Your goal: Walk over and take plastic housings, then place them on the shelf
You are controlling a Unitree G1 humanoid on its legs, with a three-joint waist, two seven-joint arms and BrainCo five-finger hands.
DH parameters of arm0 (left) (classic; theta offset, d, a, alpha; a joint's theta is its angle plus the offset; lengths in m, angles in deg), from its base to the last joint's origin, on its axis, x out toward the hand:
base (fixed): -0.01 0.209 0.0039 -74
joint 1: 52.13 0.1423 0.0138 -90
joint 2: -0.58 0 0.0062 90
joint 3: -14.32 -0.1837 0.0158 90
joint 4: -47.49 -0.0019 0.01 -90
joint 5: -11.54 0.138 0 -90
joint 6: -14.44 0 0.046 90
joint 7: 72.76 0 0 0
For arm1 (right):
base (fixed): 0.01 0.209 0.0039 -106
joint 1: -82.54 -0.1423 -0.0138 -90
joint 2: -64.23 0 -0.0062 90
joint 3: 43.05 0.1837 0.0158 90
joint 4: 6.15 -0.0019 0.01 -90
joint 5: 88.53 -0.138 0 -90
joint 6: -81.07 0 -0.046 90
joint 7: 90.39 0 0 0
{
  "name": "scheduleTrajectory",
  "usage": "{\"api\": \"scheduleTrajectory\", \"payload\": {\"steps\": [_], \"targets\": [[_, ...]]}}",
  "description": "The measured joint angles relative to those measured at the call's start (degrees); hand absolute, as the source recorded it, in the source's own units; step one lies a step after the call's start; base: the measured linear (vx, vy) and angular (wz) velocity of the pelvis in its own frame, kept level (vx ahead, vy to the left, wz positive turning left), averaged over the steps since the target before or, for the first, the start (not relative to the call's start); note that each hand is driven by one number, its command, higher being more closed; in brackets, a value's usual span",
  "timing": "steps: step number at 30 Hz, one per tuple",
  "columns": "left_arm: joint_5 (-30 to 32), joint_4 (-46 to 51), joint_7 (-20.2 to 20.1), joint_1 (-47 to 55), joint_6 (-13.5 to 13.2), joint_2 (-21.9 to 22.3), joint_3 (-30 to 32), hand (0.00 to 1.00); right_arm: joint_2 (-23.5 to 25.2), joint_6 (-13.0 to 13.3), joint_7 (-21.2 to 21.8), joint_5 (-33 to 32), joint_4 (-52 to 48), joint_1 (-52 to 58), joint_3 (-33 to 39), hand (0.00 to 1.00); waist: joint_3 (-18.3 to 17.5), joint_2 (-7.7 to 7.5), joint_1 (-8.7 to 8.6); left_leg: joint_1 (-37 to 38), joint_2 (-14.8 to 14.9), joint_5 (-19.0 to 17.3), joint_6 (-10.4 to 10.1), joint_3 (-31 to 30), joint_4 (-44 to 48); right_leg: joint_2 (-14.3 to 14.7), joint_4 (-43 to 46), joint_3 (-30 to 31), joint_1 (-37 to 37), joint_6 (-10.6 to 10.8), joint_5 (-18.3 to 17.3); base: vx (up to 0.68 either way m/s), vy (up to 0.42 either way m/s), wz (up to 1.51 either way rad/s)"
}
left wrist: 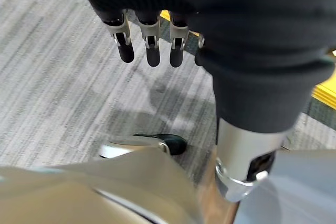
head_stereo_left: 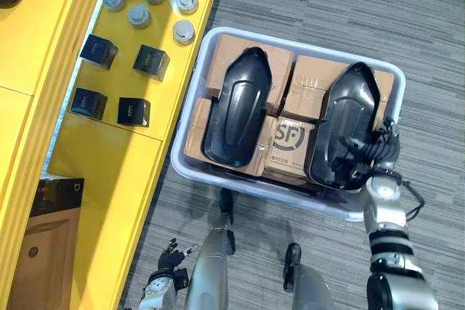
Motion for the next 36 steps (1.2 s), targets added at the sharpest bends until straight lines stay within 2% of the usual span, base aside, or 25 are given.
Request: {"api": "scheduleTrajectory", "payload": {"steps": [4, 10, 15, 18, 22, 25, 28, 31, 34, 36], "targets": [[0.06, 0.76, -0.04, -0.01, 0.0, -0.06, 0.0, 0.0, 0.62, -0.95, 0.3, 1.78, 0.07, 0.29, 0.73, 1.0, -0.02, -0.44, 0.25, -0.2, -0.21, 0.02, 0.01, -0.05, -0.09, -0.16, 0.0, -0.07, -0.19, 0.08, -0.06, -0.02, -0.057, 0.03], [0.06, 0.76, -0.02, -0.01, 0.19, -0.38, -0.01, 0.0, 1.59, -5.58, 1.43, 8.19, 3.32, -3.18, 0.62, 1.0, -0.12, -0.78, 0.65, -1.28, -0.51, 0.33, 0.22, -0.39, -0.11, -0.24, 0.02, -0.22, -0.89, 0.08, -0.07, -0.02, -0.056, 0.05], [0.06, 0.87, 0.11, 0.0, 0.32, -0.37, -0.07, 0.0, 1.62, -7.07, 0.37, 9.04, 10.11, -8.4, 2.09, 1.0, -0.22, -0.97, 0.9, 0.02, -0.9, 0.48, 0.42, -0.85, -0.1, -0.43, 0.26, -0.33, 0.58, 0.08, -0.07, -0.03, -0.057, 0.08], [0.05, 2.47, 0.19, 0.31, 0.38, -0.4, -0.2, 0.0, -0.09, -7.37, 0.04, 9.03, 15.77, -10.81, 2.19, 1.0, -0.22, -0.97, 1.04, 2.38, -1.33, 0.57, 0.36, -1.55, -0.42, -0.47, 0.24, -0.42, 3.21, 0.08, -0.07, -0.07, -0.078, 0.14], [-0.03, 12.65, 0.27, 2.98, 0.27, -0.44, -1.72, 0.0, -3.16, -7.93, 0.26, 9.29, 14.46, -11.29, -0.67, 1.0, -0.23, -0.98, 0.57, 6.45, -2.27, 3.63, 0.47, -1.84, -5.53, -0.88, -0.68, -0.41, 5.67, 0.09, -0.06, -0.07, -0.073, 0.09], [-0.09, 23.59, 0.25, 6.41, 0.0, -0.16, -1.79, 0.0, -3.08, -8.29, 1.06, 13.43, 4.78, -7.31, -2.76, 1.0, -0.77, -1.0, 0.21, 10.36, -3.0, 4.08, 0.52, -1.9, -7.07, -1.23, -2.33, -0.45, 9.51, 0.11, -0.05, -0.08, -0.089, 0.07], [-0.11, 34.91, 0.03, 10.07, -0.58, 1.02, -1.81, 0.0, -2.79, -8.21, 1.1, 18.31, -3.06, -3.3, -2.75, 1.0, -4.35, -1.2, 0.04, 13.8, -3.36, 5.65, -0.13, -2.33, -12.25, -1.22, -2.54, -0.51, 11.02, 0.15, -0.02, -0.07, -0.075, 0.09], [0.08, 43.78, -0.11, 12.06, -0.54, 1.74, -2.35, 0.0, -2.61, -8.19, 1.14, 22.82, -6.44, 0.28, -2.69, 1.0, -7.26, -2.48, -0.16, 16.33, -3.85, 6.84, -0.2, -2.8, -14.98, -1.3, -4.52, -0.49, 13.39, 0.34, 0.1, -0.03, -0.068, 0.1], [1.85, 53.22, -0.22, 13.54, -0.44, 2.54, -2.39, 0.0, -2.34, -8.17, 1.89, 27.12, -11.53, 4.05, -2.66, 1.0, -10.48, -3.04, -1.72, 17.02, -4.48, 7.52, 0.35, -3.96, -14.97, -1.33, -6.0, -2.0, 15.5, 1.17, 0.62, -0.02, -0.065, 0.2], [2.89, 56.53, -0.46, 13.4, -0.5, 2.86, -2.54, 0.0, -2.32, -7.94, 2.19, 29.15, -12.89, 4.3, -2.66, 1.0, -11.69, -3.0, -2.15, 17.53, -4.52, 7.62, 0.42, -3.95, -14.97, -1.39, -6.12, -2.26, 16.05, 1.2, 0.63, -0.01, -0.061, 0.05]]}}
